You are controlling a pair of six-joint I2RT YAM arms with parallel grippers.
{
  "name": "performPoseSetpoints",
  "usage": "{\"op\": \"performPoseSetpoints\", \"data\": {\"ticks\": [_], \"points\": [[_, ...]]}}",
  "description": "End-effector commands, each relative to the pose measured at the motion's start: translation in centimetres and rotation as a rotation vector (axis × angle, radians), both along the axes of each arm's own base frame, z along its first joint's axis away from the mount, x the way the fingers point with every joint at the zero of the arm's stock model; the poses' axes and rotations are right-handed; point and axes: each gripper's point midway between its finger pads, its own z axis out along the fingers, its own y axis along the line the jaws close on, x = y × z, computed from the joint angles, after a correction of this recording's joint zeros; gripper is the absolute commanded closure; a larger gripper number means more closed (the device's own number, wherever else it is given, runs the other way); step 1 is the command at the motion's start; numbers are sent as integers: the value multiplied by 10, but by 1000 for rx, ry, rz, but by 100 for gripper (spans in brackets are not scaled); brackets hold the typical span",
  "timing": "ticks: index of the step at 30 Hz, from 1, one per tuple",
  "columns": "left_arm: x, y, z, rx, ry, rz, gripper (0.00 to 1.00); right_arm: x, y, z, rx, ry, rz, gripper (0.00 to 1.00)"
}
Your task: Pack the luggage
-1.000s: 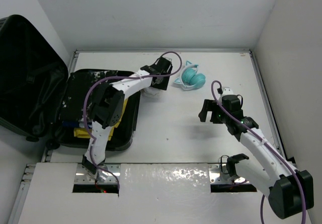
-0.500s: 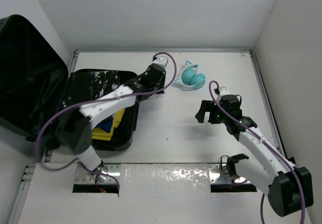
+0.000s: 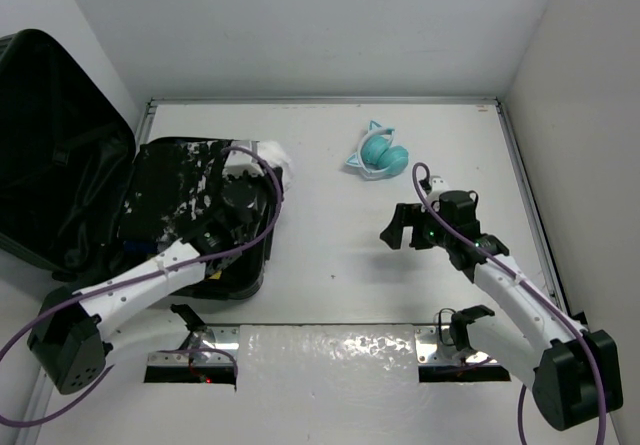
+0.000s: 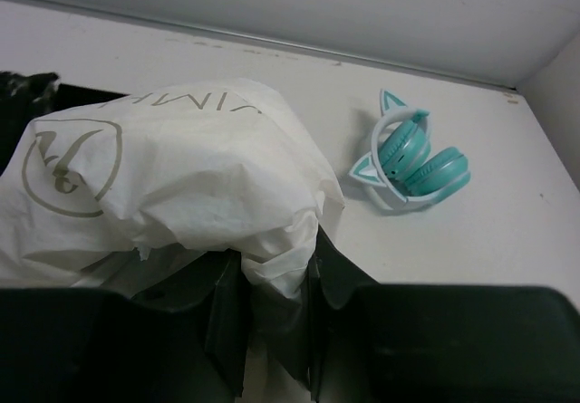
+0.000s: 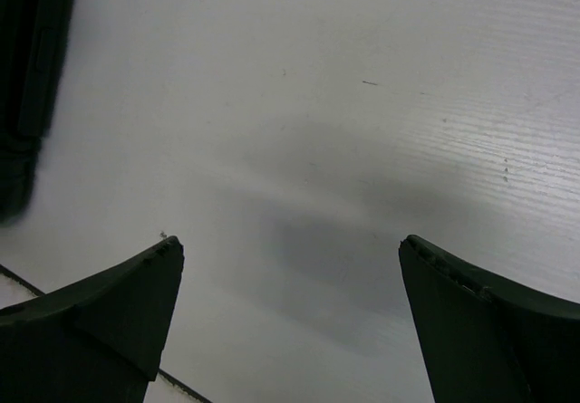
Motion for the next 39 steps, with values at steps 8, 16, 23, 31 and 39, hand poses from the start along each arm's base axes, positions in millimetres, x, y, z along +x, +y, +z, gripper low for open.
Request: {"op": "performPoseSetpoints", "data": {"ticks": [8, 16, 23, 31, 39], "points": [[2, 34, 62, -186, -222, 130, 100, 8, 15, 7, 67, -45, 56, 1], [38, 67, 51, -205, -212, 154, 100, 12, 24, 17, 116, -57, 81, 1], [33, 72, 47, -181, -90, 191, 100, 15, 26, 15, 115, -42, 80, 1], [-30, 119, -1, -97, 346, 433, 100, 17, 24, 13, 113, -31, 60, 1], [-91, 125, -60, -96, 504, 358, 100, 15, 27, 22, 129, -48, 79, 1]]}}
